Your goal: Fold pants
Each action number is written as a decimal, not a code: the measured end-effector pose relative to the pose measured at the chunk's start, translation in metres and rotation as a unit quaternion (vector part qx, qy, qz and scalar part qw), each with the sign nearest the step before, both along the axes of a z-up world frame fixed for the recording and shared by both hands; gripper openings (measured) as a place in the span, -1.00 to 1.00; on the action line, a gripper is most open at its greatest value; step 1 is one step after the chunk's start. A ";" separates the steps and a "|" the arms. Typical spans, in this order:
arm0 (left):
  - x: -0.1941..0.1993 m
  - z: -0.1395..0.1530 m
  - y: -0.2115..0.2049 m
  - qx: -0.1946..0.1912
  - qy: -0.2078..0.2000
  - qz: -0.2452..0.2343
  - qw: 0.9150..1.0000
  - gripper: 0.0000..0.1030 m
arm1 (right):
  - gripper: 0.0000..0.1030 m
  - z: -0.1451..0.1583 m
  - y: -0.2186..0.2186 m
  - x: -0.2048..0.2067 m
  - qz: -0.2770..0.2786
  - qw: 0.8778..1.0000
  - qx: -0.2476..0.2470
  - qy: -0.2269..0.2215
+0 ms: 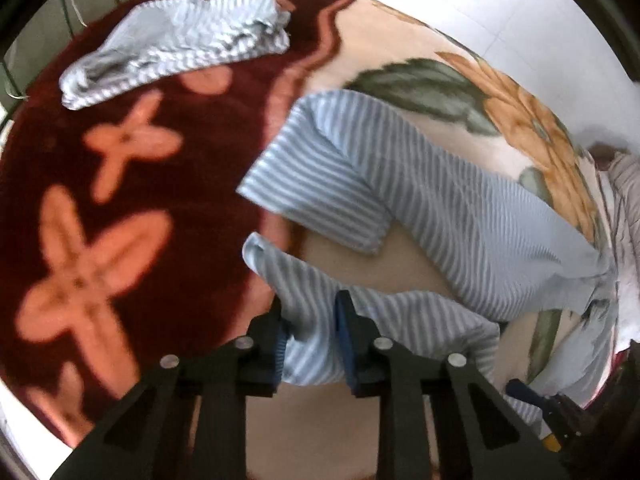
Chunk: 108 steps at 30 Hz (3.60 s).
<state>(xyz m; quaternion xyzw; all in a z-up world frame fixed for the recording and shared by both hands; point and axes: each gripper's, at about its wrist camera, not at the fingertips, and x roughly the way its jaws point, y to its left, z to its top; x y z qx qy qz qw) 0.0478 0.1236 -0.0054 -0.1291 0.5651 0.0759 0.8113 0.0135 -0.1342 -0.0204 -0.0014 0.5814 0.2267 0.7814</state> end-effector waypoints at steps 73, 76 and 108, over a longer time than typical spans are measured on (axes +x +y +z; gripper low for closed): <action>0.080 0.043 0.070 0.087 -0.062 -0.008 0.994 -0.86 | -0.93 0.048 0.072 0.067 0.098 0.988 0.066 -0.104; 0.091 0.026 0.071 0.094 -0.045 -0.002 0.995 -0.86 | -0.71 0.047 0.070 0.064 0.092 0.989 0.060 -0.103; 0.147 0.053 -0.151 0.049 -0.056 -0.195 0.978 -0.30 | -0.40 0.063 -0.424 0.175 -0.249 0.960 -0.120 -0.042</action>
